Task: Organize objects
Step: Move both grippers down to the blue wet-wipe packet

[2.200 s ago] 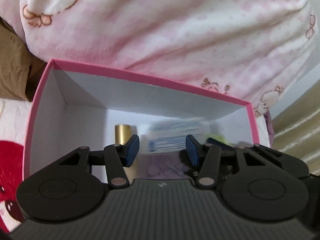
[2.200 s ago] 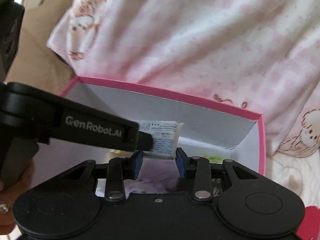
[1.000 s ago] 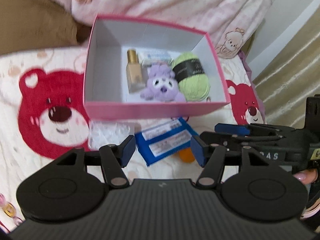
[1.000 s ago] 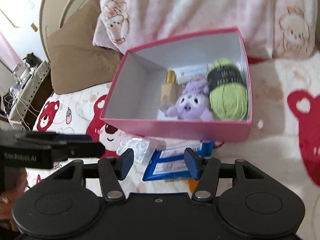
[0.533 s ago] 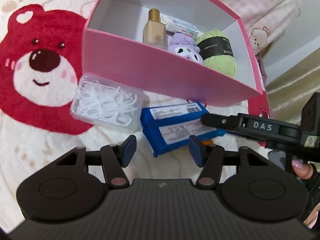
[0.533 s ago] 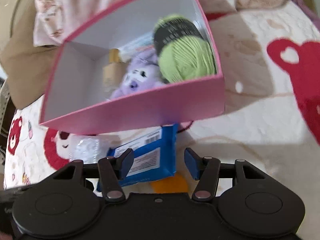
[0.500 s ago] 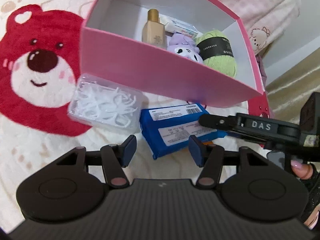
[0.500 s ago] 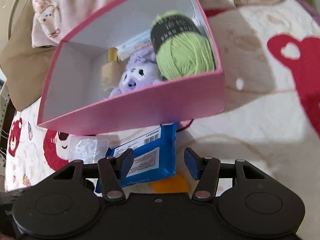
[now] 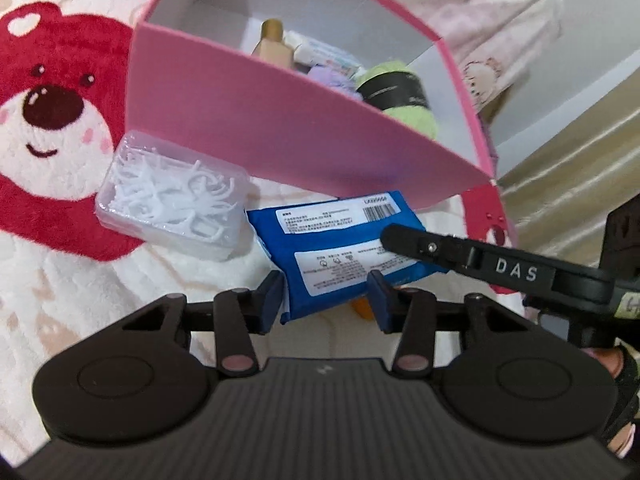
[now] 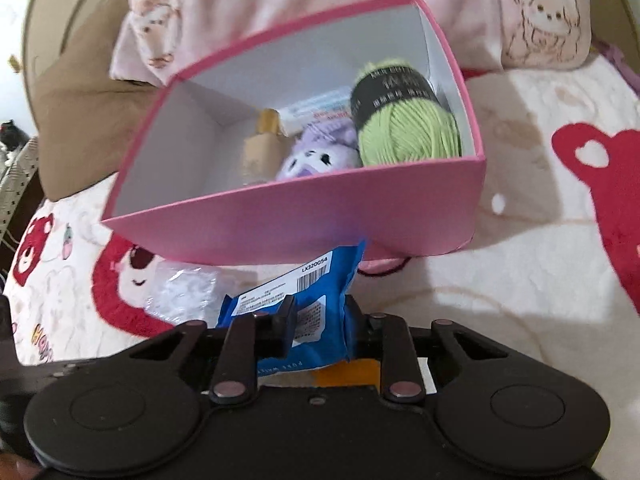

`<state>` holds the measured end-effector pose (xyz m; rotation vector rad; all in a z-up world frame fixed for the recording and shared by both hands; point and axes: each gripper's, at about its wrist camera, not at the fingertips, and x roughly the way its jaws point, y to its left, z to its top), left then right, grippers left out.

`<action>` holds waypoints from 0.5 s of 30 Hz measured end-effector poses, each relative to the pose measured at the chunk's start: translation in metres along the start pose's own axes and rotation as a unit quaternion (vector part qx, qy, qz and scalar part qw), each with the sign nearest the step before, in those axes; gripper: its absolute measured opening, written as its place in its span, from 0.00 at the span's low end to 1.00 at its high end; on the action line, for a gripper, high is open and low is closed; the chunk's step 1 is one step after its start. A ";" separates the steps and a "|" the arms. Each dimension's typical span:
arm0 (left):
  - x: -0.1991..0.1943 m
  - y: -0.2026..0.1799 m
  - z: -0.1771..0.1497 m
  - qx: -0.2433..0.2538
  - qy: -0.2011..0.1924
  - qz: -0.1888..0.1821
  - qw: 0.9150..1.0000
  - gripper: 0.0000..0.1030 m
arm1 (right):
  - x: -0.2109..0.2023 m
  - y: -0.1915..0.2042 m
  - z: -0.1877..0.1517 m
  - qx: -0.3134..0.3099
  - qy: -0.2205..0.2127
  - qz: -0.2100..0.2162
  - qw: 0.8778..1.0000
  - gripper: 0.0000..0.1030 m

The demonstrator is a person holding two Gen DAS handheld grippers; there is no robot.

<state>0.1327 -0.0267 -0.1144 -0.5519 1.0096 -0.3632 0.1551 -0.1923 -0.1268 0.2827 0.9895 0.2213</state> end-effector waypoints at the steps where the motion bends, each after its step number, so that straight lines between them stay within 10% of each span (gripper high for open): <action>1: -0.006 0.000 -0.001 0.000 0.003 0.000 1.000 0.43 | -0.005 0.002 -0.003 0.001 0.001 0.002 1.000 0.27; 15: -0.040 0.029 -0.026 0.001 0.055 0.118 0.992 0.43 | 0.010 0.026 -0.057 0.045 0.073 0.074 0.994 0.27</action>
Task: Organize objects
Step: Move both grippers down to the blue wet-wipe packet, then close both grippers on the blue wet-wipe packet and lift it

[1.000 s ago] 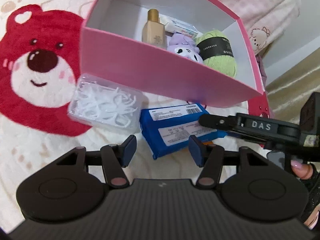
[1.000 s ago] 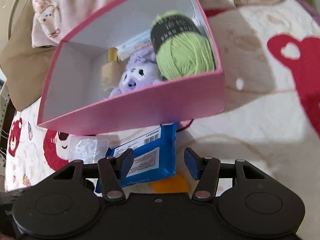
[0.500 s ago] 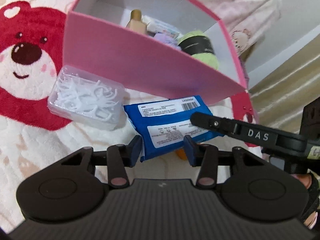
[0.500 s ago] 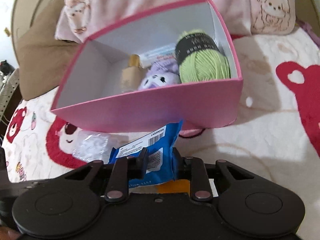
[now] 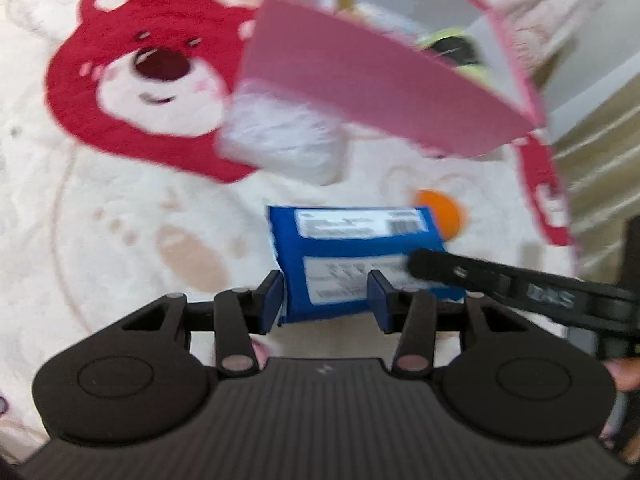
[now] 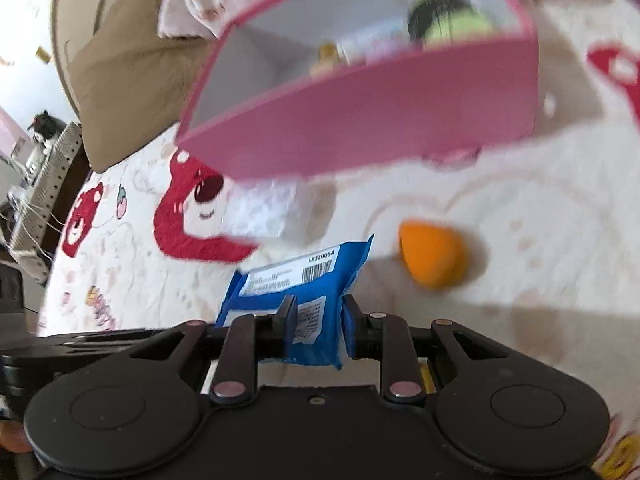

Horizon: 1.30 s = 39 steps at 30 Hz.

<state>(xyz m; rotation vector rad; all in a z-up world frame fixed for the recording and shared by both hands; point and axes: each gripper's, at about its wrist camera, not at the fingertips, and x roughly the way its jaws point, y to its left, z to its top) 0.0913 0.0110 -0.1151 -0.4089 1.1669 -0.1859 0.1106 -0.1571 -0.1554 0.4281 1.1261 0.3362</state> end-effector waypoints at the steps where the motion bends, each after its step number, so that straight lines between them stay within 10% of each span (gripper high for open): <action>1: 0.006 0.003 -0.001 0.004 0.003 0.022 1.000 0.41 | 0.005 -0.001 -0.003 -0.002 0.007 -0.014 1.000 0.27; 13: 0.017 0.015 -0.009 0.007 -0.026 -0.002 1.000 0.42 | 0.011 -0.004 -0.023 -0.023 0.004 -0.071 0.997 0.31; 20: 0.006 0.002 -0.015 0.042 -0.052 0.047 0.997 0.40 | 0.013 0.008 -0.023 -0.056 -0.002 -0.131 0.990 0.32; 39: 0.016 0.006 -0.008 -0.010 -0.028 -0.029 0.999 0.42 | 0.016 0.017 -0.030 -0.071 -0.005 -0.095 0.993 0.34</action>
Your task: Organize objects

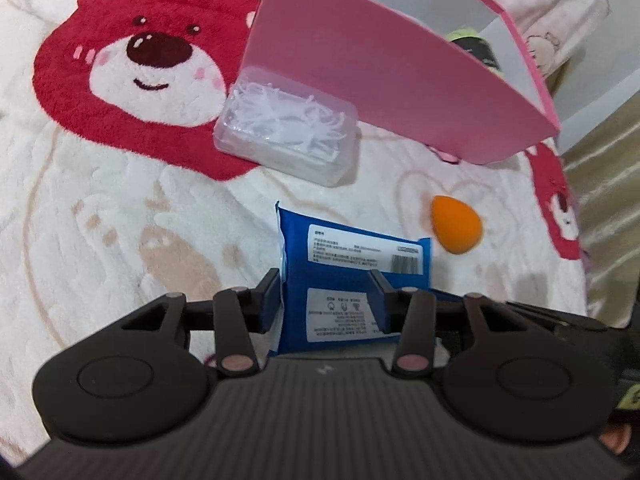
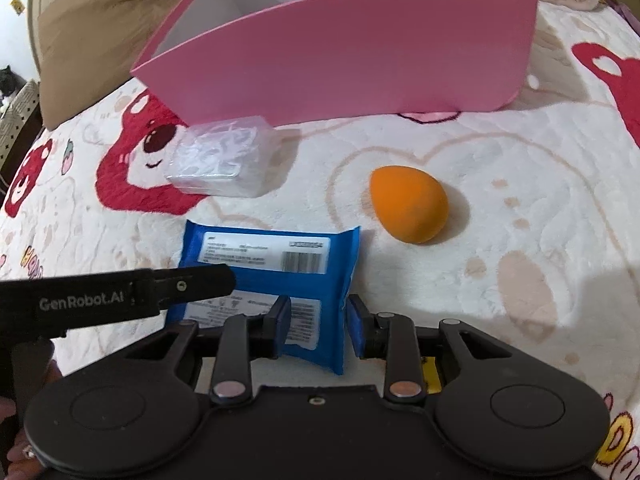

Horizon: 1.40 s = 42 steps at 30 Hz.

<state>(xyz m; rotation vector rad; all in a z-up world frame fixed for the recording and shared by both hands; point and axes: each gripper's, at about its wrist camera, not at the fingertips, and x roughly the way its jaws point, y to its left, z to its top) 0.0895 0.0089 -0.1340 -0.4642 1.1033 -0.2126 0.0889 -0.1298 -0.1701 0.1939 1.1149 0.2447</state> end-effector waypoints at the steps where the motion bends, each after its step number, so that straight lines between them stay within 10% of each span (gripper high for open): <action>1: -0.005 -0.002 -0.001 -0.001 0.000 -0.006 1.000 0.42 | -0.003 0.003 -0.001 -0.010 -0.003 -0.003 1.000 0.34; 14: -0.100 -0.052 0.030 0.041 -0.069 -0.048 0.996 0.42 | -0.079 0.035 0.022 -0.074 -0.066 -0.015 0.995 0.37; 19: -0.112 -0.068 0.060 0.041 -0.066 -0.132 0.988 0.39 | -0.107 0.045 0.045 -0.084 -0.109 0.049 0.989 0.37; 31: -0.076 -0.031 0.084 0.054 -0.063 -0.026 0.996 0.39 | -0.051 0.004 0.043 -0.045 -0.060 0.041 0.996 0.37; 42: -0.003 -0.008 0.085 0.107 -0.023 0.022 0.994 0.40 | 0.006 -0.030 0.019 0.090 -0.064 0.080 0.991 0.64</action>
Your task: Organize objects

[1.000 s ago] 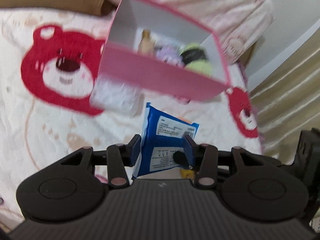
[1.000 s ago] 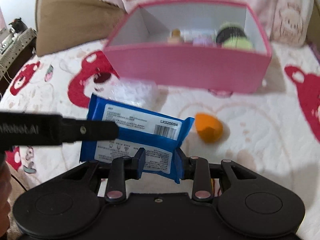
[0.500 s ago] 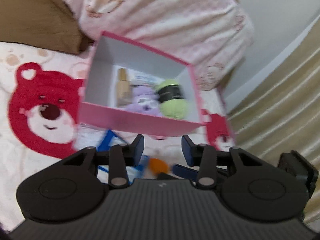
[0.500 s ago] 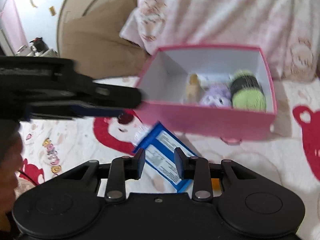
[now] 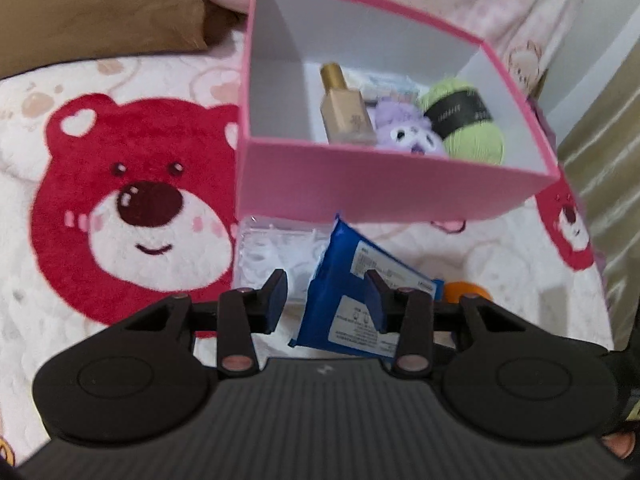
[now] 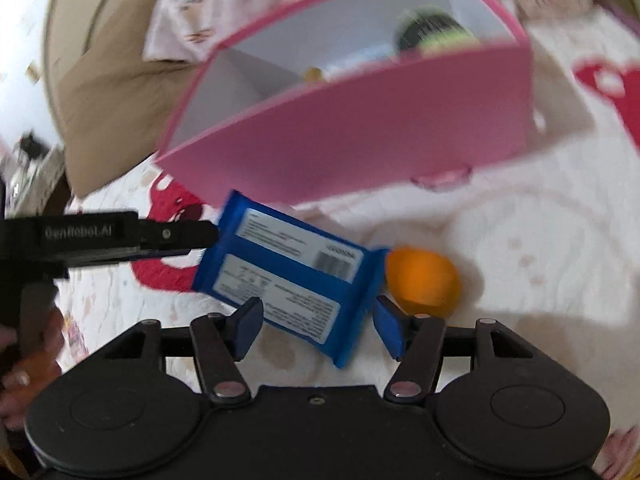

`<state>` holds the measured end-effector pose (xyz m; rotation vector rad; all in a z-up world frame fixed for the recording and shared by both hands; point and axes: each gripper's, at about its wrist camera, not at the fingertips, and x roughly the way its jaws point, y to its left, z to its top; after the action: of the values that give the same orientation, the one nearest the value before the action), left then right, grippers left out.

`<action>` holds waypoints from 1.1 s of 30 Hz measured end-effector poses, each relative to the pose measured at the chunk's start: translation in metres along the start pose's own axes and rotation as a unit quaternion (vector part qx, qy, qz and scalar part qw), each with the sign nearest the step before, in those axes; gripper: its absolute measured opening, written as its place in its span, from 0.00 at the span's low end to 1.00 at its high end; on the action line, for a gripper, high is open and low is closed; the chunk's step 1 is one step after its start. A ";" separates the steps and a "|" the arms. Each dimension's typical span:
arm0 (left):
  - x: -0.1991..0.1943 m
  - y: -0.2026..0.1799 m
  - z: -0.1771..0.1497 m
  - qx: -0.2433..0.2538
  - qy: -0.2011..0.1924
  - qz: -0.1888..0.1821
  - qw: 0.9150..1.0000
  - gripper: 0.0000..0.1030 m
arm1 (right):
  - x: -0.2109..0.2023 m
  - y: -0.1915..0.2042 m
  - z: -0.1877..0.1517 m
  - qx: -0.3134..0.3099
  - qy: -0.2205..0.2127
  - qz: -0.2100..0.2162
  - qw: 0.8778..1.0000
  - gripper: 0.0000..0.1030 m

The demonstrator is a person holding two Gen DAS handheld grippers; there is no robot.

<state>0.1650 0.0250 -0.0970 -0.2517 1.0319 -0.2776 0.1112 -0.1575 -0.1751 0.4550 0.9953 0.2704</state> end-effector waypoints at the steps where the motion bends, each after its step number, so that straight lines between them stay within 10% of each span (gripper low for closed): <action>1: 0.005 0.000 0.000 0.001 0.003 -0.004 1.000 0.40 | 0.004 -0.004 -0.001 0.016 0.003 0.006 1.000 0.64; 12: 0.016 -0.005 -0.007 -0.001 -0.008 -0.040 0.999 0.34 | 0.027 -0.016 -0.006 0.092 -0.019 0.060 0.994 0.72; 16: 0.007 -0.014 -0.015 -0.002 -0.009 -0.032 0.999 0.33 | 0.016 0.000 -0.004 0.047 -0.024 0.028 0.998 0.57; 33: -0.085 -0.047 0.006 -0.005 -0.071 -0.066 0.995 0.33 | -0.088 0.050 0.043 -0.107 -0.075 0.024 0.991 0.56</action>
<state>0.1243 0.0106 -0.0096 -0.3435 0.8767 -0.3686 0.1011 -0.1611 -0.0659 0.2987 0.7994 0.3765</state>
